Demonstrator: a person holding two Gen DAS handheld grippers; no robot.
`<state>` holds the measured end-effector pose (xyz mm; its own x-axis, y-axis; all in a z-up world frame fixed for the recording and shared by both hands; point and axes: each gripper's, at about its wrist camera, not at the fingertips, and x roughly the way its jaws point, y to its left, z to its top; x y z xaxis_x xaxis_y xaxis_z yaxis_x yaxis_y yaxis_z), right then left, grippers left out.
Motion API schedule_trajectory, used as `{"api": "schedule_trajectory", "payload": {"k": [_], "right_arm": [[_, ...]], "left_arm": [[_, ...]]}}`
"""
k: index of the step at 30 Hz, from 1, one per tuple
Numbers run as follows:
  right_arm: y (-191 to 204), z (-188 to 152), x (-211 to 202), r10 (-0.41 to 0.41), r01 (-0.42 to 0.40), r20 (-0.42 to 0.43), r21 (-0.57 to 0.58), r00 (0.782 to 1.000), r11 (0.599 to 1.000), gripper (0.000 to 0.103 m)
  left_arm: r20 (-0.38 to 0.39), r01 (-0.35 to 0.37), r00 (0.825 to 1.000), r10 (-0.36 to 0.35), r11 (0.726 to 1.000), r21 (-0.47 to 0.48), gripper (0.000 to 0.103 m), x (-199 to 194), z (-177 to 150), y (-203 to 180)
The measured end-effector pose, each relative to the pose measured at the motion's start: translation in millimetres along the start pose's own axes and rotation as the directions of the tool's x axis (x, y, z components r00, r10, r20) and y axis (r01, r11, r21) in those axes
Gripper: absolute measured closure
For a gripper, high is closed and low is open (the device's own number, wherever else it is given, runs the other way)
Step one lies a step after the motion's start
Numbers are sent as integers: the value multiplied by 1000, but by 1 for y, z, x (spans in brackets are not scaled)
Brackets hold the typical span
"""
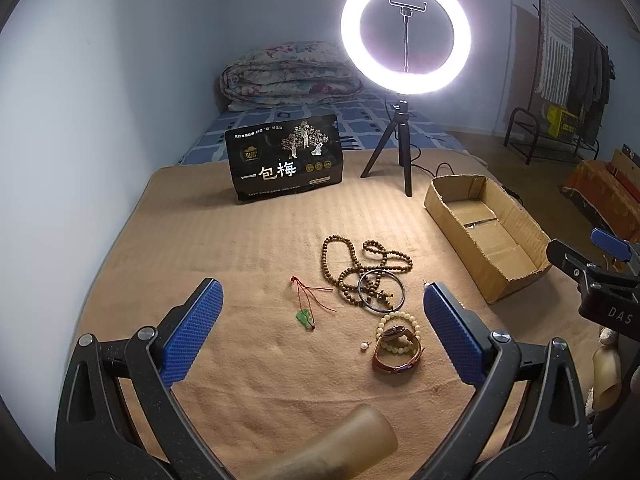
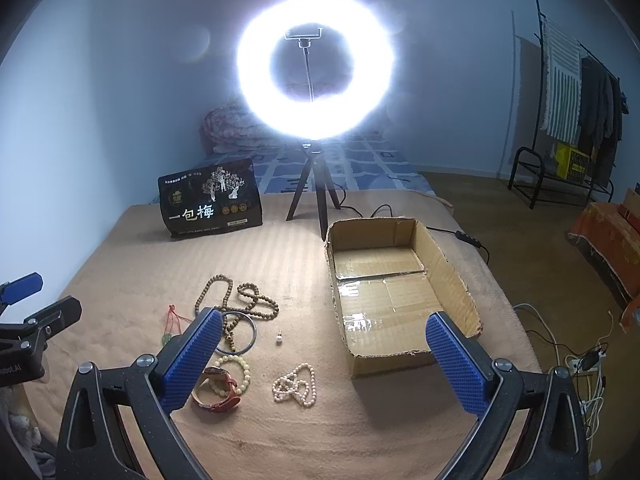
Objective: Organize jewelry
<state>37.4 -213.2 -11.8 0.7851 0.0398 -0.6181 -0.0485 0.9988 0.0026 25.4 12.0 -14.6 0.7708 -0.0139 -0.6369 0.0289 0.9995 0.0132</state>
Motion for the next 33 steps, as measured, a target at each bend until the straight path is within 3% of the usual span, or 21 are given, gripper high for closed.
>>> {"api": "schedule_trajectory", "payload": {"k": [18,33], "right_arm": [[-5,-2,7,53,-52,-28,8,998,999,1],[2,-10,16,95,-97,-87,-20,992,995,9]], "left_arm": [[-44,2,999,-2,1000,2,1,13,-5,9],[-61,8,998,-7,1000,12,4,18,-8,8]]}}
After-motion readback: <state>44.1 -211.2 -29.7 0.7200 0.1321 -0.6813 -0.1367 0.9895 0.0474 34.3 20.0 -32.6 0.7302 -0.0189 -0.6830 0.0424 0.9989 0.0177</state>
